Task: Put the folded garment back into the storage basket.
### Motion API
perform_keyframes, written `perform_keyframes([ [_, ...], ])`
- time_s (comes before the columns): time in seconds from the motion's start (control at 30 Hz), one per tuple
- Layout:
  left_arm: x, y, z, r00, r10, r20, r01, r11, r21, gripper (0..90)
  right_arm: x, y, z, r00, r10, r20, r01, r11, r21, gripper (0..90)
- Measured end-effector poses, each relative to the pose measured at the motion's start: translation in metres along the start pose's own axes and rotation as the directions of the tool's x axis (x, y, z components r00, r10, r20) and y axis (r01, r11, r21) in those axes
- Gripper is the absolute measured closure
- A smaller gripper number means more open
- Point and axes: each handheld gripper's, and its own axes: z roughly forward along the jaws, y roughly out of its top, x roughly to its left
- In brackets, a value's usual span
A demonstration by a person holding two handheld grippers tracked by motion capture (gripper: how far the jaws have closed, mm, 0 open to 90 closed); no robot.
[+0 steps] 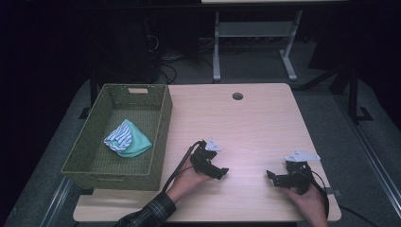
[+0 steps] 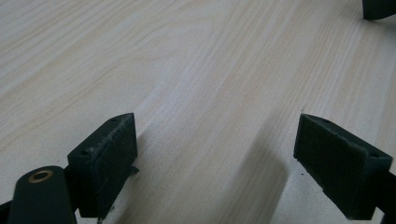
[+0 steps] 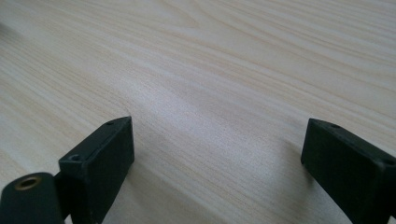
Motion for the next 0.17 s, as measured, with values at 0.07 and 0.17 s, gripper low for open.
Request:
perform_keyframes([
  [0.07,-0.0013,-0.0013,0.0007,0.9999,0.008,-0.010,-0.008,0.9999,-0.009,12.5,0.0000,0.0000,0.0000,1.0000,0.000,0.000,0.000,1.000,0.000,9.1],
  [0.17,-0.0041,-0.0035,0.0022,0.9985,0.042,-0.035,-0.043,0.9989,-0.019,12.6,0.0000,0.0000,0.0000,1.0000,0.001,0.000,-0.001,1.000,0.000,9.1],
])
